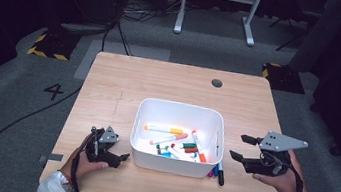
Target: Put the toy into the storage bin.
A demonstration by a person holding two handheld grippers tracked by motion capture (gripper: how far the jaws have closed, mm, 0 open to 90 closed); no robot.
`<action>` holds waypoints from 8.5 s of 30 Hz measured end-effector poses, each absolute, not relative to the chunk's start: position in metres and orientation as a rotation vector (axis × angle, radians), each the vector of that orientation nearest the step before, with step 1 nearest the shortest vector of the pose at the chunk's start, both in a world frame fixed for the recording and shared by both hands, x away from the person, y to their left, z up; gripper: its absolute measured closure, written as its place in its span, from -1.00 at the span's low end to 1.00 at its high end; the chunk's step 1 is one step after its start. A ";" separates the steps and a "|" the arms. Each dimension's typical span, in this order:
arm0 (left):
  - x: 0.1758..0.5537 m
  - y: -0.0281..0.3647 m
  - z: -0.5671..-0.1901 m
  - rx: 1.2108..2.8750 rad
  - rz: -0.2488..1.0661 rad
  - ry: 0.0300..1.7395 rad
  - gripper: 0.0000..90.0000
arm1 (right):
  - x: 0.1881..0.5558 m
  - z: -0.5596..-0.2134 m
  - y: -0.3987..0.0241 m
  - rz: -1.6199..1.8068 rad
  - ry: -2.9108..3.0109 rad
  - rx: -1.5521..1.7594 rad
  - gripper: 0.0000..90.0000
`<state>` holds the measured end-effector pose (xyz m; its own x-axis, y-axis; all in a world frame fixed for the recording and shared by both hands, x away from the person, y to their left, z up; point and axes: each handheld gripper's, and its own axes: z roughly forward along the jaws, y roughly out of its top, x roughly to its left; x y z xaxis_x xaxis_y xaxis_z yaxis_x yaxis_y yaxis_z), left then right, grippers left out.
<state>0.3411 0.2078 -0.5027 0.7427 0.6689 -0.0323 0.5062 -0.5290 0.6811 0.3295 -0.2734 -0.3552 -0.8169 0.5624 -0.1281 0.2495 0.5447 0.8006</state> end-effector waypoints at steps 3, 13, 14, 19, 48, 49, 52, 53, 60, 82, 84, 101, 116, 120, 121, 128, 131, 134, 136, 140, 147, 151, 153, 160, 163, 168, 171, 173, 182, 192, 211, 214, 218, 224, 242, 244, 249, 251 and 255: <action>0.341 0.208 -0.503 2.248 0.304 0.879 -0.66 | 0.324 -0.377 -0.280 1.164 2.418 0.728 -0.23; 0.341 0.208 -0.503 2.248 0.304 0.879 -0.66 | 0.313 -0.444 -0.276 1.077 2.513 0.852 -0.23; 0.341 0.208 -0.503 2.247 0.304 0.881 -0.66 | 0.313 -0.448 -0.275 1.061 2.519 0.853 -0.23; 0.341 0.208 -0.503 2.245 0.305 0.880 -0.66 | 0.315 -0.466 -0.267 1.006 2.567 0.867 -0.24; 0.341 0.208 -0.503 2.245 0.304 0.878 -0.66 | 0.337 -0.484 -0.328 0.902 2.442 1.122 0.67; 0.341 0.208 -0.503 2.245 0.304 0.879 -0.66 | 0.338 -0.483 -0.330 0.918 2.437 1.124 0.67; 0.341 0.208 -0.503 2.245 0.304 0.879 -0.66 | 0.340 -0.472 -0.337 0.950 2.407 1.116 0.67; 0.341 0.208 -0.503 2.245 0.304 0.879 -0.66 | 0.340 -0.472 -0.337 0.950 2.407 1.116 0.67; 0.341 0.208 -0.503 2.245 0.302 0.880 -0.66 | 0.350 -0.442 -0.348 1.038 2.332 1.071 0.67; 0.341 0.208 -0.503 2.248 0.307 0.876 -0.66 | 0.379 -0.353 -0.270 1.172 2.362 0.694 0.67; 0.341 0.208 -0.503 2.249 0.307 0.875 -0.66 | 0.380 -0.350 -0.261 1.187 2.373 0.664 0.67; 0.341 0.208 -0.503 2.249 0.306 0.872 -0.66 | 0.400 -0.358 -0.183 1.084 2.589 0.421 0.67; 0.341 0.208 -0.503 2.252 0.305 0.868 -0.66 | 0.395 -0.374 -0.156 0.997 2.800 0.279 0.67; 0.341 0.208 -0.503 2.253 0.305 0.868 -0.66 | 0.387 -0.374 -0.154 0.967 2.842 0.240 0.67; 0.341 0.208 -0.503 2.253 0.305 0.867 -0.66 | 0.384 -0.374 -0.153 0.969 2.856 0.232 0.67; 0.341 0.208 -0.503 2.252 0.305 0.868 -0.66 | 0.374 -0.376 -0.149 0.933 2.911 0.163 0.67; 0.341 0.208 -0.503 2.252 0.305 0.868 -0.66 | 0.373 -0.376 -0.148 0.925 2.918 0.161 0.67; 0.341 0.208 -0.503 2.253 0.305 0.868 -0.66 | 0.374 -0.376 -0.148 0.934 2.910 0.182 0.57; 0.341 0.208 -0.503 2.253 0.306 0.867 -0.66 | 0.375 -0.375 -0.150 0.935 2.899 0.197 0.48; 0.341 0.208 -0.503 2.253 0.305 0.868 -0.66 | 0.377 -0.372 -0.156 0.971 2.854 0.232 0.39; 0.341 0.208 -0.503 2.253 0.304 0.867 -0.66 | 0.376 -0.361 -0.175 1.019 2.724 0.319 0.09; 0.341 0.208 -0.503 2.253 0.304 0.867 -0.66 | 0.372 -0.353 -0.190 1.060 2.633 0.421 -0.15; 0.341 0.208 -0.503 2.253 0.304 0.867 -0.66 | 0.370 -0.347 -0.199 1.081 2.591 0.436 -0.23; 0.341 0.208 -0.503 2.252 0.304 0.868 -0.66 | 0.355 -0.340 -0.238 1.127 2.484 0.525 -0.29; 0.341 0.208 -0.503 2.251 0.303 0.869 -0.66 | 0.350 -0.342 -0.249 1.131 2.464 0.548 -0.29; 0.341 0.207 -0.503 2.250 0.305 0.871 -0.66 | 0.342 -0.354 -0.270 1.131 2.427 0.630 -0.30; 0.341 0.207 -0.503 2.250 0.305 0.871 -0.66 | 0.341 -0.366 -0.280 1.129 2.419 0.665 -0.30; 0.341 0.207 -0.503 2.250 0.305 0.871 -0.66 | 0.342 -0.377 -0.285 1.110 2.413 0.695 -0.30; 0.341 0.207 -0.503 2.249 0.306 0.871 -0.66 | 0.352 -0.442 -0.288 1.028 2.483 0.836 -0.30; 0.341 0.207 -0.503 2.250 0.305 0.871 -0.66 | 0.353 -0.468 -0.273 1.025 2.529 0.855 -0.30; 0.341 0.207 -0.503 2.250 0.305 0.871 -0.66 | 0.358 -0.488 -0.265 0.997 2.553 0.914 -0.23; 0.341 0.207 -0.503 2.250 0.305 0.871 -0.66 | 0.360 -0.490 -0.270 0.973 2.545 0.942 -0.12; 0.341 0.207 -0.503 2.250 0.305 0.871 -0.66 | 0.360 -0.489 -0.281 0.970 2.509 0.995 0.15; 0.341 0.207 -0.503 2.251 0.306 0.870 -0.66 | 0.363 -0.489 -0.297 0.949 2.441 1.084 0.58; 0.341 0.207 -0.503 2.249 0.305 0.871 -0.66 | 0.366 -0.477 -0.311 0.975 2.432 1.049 0.67; 0.341 0.207 -0.503 2.250 0.305 0.870 -0.66 | 0.365 -0.476 -0.312 0.976 2.428 1.048 0.67; 0.341 0.207 -0.503 2.250 0.304 0.871 -0.66 | 0.365 -0.459 -0.323 1.044 2.360 1.061 0.67; 0.341 0.207 -0.503 2.250 0.304 0.871 -0.66 | 0.364 -0.450 -0.327 1.067 2.339 1.048 0.67; 0.341 0.207 -0.503 2.250 0.304 0.871 -0.66 | 0.363 -0.429 -0.330 1.115 2.302 1.020 0.67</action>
<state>0.3407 0.2073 -0.5027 0.7469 0.6642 -0.0298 0.5012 -0.5330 0.6818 0.3630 -0.3298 -0.4290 -0.6617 0.7493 -0.0273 0.4432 0.4202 0.7918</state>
